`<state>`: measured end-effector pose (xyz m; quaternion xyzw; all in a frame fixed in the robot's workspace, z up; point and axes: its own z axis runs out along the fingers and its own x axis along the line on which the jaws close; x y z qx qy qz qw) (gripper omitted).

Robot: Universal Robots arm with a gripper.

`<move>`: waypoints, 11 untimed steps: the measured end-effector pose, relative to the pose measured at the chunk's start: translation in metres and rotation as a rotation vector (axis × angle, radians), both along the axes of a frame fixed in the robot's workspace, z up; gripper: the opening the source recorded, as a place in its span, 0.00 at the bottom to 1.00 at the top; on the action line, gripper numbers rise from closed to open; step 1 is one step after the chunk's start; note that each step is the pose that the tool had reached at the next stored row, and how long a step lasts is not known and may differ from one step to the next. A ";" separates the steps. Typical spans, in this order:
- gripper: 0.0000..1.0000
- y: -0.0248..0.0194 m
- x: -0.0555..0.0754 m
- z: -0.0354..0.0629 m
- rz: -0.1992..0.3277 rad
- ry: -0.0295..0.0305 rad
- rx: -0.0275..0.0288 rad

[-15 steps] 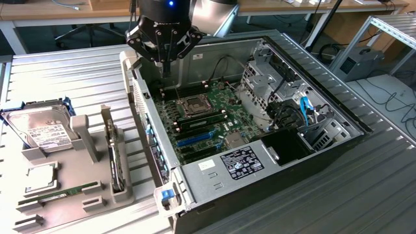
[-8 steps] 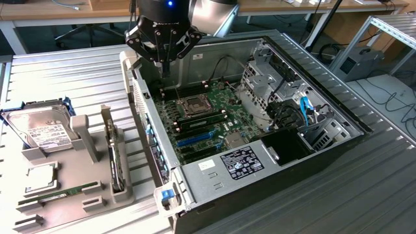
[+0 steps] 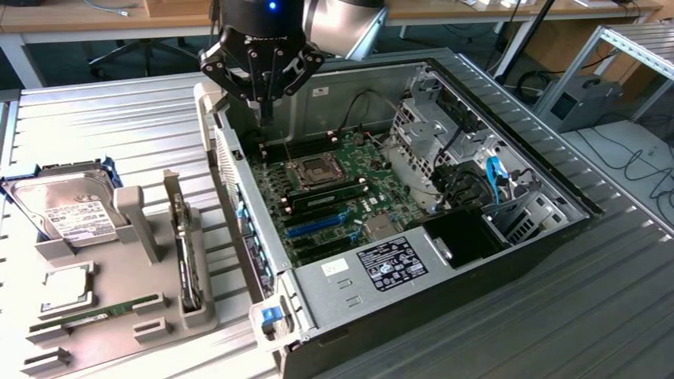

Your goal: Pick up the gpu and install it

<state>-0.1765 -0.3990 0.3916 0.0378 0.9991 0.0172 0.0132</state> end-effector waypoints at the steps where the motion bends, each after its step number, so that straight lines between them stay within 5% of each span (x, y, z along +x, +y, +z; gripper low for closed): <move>1: 0.11 0.0000 0.000 0.0000 0.000 0.0000 0.0000; 11: 0.11 0.0000 -0.004 -0.0001 0.000 0.0000 0.0000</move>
